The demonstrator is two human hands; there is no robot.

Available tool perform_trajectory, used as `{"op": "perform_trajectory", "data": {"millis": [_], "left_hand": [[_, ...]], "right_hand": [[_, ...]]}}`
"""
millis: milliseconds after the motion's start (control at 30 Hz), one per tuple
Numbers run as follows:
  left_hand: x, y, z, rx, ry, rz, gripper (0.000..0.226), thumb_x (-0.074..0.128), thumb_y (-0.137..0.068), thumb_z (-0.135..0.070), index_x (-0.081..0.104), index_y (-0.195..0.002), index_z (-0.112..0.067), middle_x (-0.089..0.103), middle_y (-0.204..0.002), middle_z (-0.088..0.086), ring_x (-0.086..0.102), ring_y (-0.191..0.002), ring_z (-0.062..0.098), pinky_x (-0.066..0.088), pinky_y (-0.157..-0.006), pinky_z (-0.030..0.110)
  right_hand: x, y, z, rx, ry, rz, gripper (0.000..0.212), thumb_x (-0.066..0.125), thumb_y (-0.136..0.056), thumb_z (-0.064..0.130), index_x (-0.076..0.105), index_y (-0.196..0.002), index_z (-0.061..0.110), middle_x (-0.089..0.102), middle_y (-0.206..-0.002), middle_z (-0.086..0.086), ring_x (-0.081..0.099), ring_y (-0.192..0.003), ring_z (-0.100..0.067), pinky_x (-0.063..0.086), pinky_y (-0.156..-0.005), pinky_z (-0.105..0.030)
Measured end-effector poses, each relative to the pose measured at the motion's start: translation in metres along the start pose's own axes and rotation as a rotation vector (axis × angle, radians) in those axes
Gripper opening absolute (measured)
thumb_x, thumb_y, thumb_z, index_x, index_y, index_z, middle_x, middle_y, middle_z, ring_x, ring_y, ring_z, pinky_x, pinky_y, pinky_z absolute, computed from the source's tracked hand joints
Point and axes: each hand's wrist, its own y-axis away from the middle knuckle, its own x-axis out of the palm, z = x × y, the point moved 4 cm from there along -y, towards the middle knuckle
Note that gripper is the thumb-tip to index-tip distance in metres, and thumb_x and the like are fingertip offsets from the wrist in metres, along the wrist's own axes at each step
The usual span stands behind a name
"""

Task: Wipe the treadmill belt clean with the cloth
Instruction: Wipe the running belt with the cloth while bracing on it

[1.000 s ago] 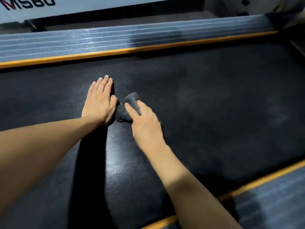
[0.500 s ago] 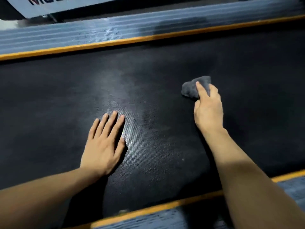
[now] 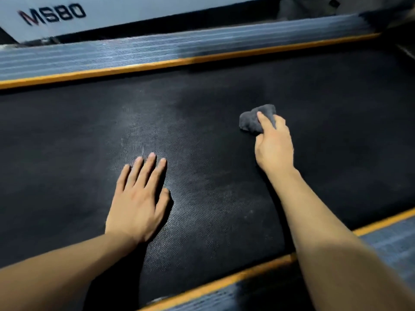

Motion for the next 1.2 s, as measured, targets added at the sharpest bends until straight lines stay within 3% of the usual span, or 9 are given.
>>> {"op": "perform_trajectory", "data": {"millis": [100,233,333,500,600,767,900,1100,1200], "left_hand": [[0.001,0.001,-0.001,0.006,0.028,-0.03,0.066,0.026,-0.1,-0.047,0.027,-0.161,-0.022,0.021,-0.17,0.003,0.014,-0.158,0.023,0.011,-0.128,0.046],[0.005,0.002,0.006,0.003,0.071,-0.075,0.073,0.022,-0.098,-0.047,0.03,-0.159,-0.007,0.026,-0.168,0.011,0.024,-0.156,0.028,0.015,-0.128,0.046],[0.002,0.005,0.011,0.0,0.089,-0.093,0.076,0.021,-0.097,-0.047,0.035,-0.155,-0.001,0.03,-0.165,0.019,0.029,-0.153,0.034,0.018,-0.127,0.046],[-0.002,0.021,0.015,0.025,0.07,-0.054,0.074,0.019,-0.097,-0.048,0.031,-0.159,-0.008,0.025,-0.168,0.012,0.022,-0.156,0.03,0.014,-0.128,0.044],[-0.002,0.038,0.016,0.016,0.053,-0.044,0.071,0.021,-0.098,-0.046,0.031,-0.159,-0.01,0.024,-0.168,0.01,0.022,-0.156,0.029,0.014,-0.128,0.045],[-0.001,0.037,0.017,-0.025,0.076,-0.058,0.068,0.028,-0.098,-0.042,0.033,-0.158,-0.009,0.028,-0.167,0.011,0.024,-0.155,0.03,0.015,-0.128,0.046],[-0.001,0.038,0.017,-0.005,0.066,-0.05,0.07,0.026,-0.098,-0.042,0.03,-0.159,-0.008,0.026,-0.168,0.012,0.022,-0.156,0.03,0.014,-0.128,0.045],[-0.005,0.057,0.013,-0.022,0.05,-0.024,0.071,0.019,-0.1,-0.046,0.026,-0.161,-0.01,0.021,-0.169,0.01,0.018,-0.157,0.03,0.011,-0.129,0.044],[-0.002,0.071,0.007,-0.05,0.042,-0.033,0.069,0.021,-0.101,-0.045,0.026,-0.161,-0.011,0.022,-0.169,0.008,0.018,-0.157,0.028,0.009,-0.128,0.042]], "right_hand": [[0.012,0.026,0.046,-0.039,0.014,0.015,0.057,0.047,-0.092,0.012,0.043,-0.147,0.026,0.036,-0.149,-0.01,0.042,-0.127,-0.034,0.041,-0.103,-0.049],[0.043,0.094,0.143,-0.417,-0.061,0.076,0.056,0.054,-0.084,0.01,0.054,-0.14,0.017,0.047,-0.143,-0.025,0.051,-0.122,-0.044,0.045,-0.1,-0.048],[0.041,0.108,0.141,-0.497,-0.093,0.157,0.06,0.056,-0.087,0.01,0.048,-0.145,0.021,0.041,-0.149,-0.021,0.046,-0.13,-0.04,0.043,-0.105,-0.049],[0.002,0.065,0.023,-0.124,-0.006,0.013,0.061,0.048,-0.09,0.008,0.043,-0.148,0.024,0.035,-0.152,-0.015,0.042,-0.13,-0.038,0.04,-0.108,-0.044],[-0.007,0.063,0.013,0.064,0.041,-0.017,0.059,0.047,-0.095,0.011,0.037,-0.151,0.028,0.03,-0.154,-0.009,0.04,-0.13,-0.034,0.042,-0.103,-0.049],[0.029,0.132,0.13,-0.284,-0.033,0.057,0.06,0.059,-0.085,0.008,0.051,-0.143,0.019,0.045,-0.145,-0.024,0.05,-0.122,-0.044,0.045,-0.101,-0.047],[0.031,0.145,0.144,-0.374,-0.064,0.163,0.067,0.059,-0.087,0.009,0.041,-0.15,0.025,0.034,-0.155,-0.02,0.039,-0.138,-0.038,0.036,-0.112,-0.046],[-0.006,0.102,0.04,-0.073,0.027,0.042,0.065,0.052,-0.091,0.009,0.036,-0.152,0.021,0.031,-0.155,-0.019,0.04,-0.134,-0.04,0.037,-0.111,-0.046],[-0.008,0.104,0.046,0.043,0.059,0.027,0.062,0.048,-0.093,0.009,0.034,-0.153,0.02,0.029,-0.155,-0.018,0.036,-0.135,-0.039,0.036,-0.108,-0.049]]}}
